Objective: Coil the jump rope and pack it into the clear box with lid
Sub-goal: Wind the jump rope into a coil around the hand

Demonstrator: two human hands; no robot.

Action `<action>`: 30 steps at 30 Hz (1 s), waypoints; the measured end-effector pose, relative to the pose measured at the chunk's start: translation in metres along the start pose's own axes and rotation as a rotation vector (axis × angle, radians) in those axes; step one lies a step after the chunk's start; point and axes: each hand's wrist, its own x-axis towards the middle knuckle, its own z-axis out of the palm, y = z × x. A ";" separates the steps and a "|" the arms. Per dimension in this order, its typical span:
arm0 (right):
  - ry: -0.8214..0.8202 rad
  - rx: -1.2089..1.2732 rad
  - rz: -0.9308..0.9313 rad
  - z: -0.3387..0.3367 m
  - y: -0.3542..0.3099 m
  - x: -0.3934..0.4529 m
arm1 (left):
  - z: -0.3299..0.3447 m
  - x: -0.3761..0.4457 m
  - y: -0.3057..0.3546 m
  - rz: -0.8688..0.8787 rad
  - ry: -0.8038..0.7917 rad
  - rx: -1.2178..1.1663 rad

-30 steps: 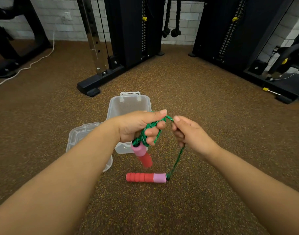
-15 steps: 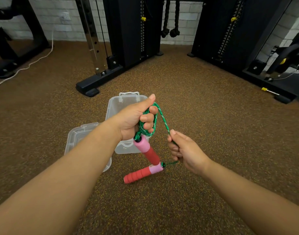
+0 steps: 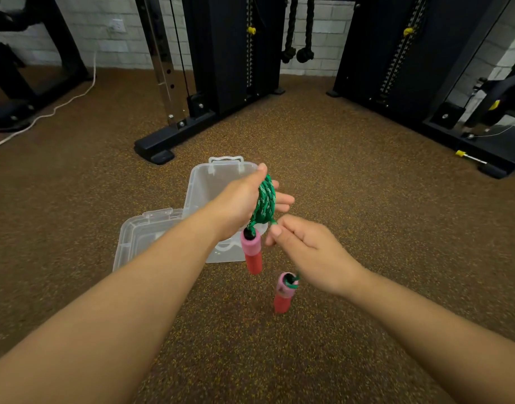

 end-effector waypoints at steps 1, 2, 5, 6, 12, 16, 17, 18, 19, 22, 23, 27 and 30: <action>-0.013 -0.006 -0.008 -0.004 0.000 0.001 | 0.001 0.000 -0.001 -0.014 -0.009 0.022; -0.029 -0.018 -0.020 -0.008 0.000 0.002 | 0.000 -0.001 -0.002 -0.029 -0.018 0.048; -0.032 -0.063 -0.088 -0.018 -0.003 0.004 | -0.004 0.004 -0.006 -0.042 -0.031 0.204; -0.016 -0.066 -0.105 -0.021 -0.005 0.005 | -0.004 0.005 -0.008 -0.038 -0.035 0.274; 0.058 -0.060 -0.121 -0.042 -0.011 0.012 | 0.007 -0.007 -0.007 -0.074 -0.302 0.448; 0.110 -0.046 -0.108 -0.048 -0.004 0.013 | 0.009 -0.011 -0.001 -0.146 -0.438 0.487; 0.119 -0.043 -0.096 -0.050 -0.003 0.013 | 0.010 -0.011 0.000 -0.137 -0.481 0.479; 0.126 -0.027 -0.082 -0.052 -0.001 0.014 | 0.011 -0.013 0.001 -0.122 -0.517 0.460; 0.131 0.000 -0.070 -0.054 0.001 0.013 | 0.011 -0.014 0.001 -0.106 -0.544 0.429; 0.159 0.033 -0.031 -0.059 0.011 0.016 | 0.011 -0.020 0.003 -0.111 -0.619 0.338; 0.165 0.032 -0.014 -0.059 0.015 0.016 | 0.011 -0.021 0.003 -0.124 -0.647 0.320; 0.174 0.229 0.063 -0.046 0.030 0.017 | 0.016 -0.023 0.008 -0.109 -0.668 0.213; 0.163 0.324 0.091 -0.041 0.035 0.018 | 0.019 -0.024 0.009 -0.090 -0.624 0.095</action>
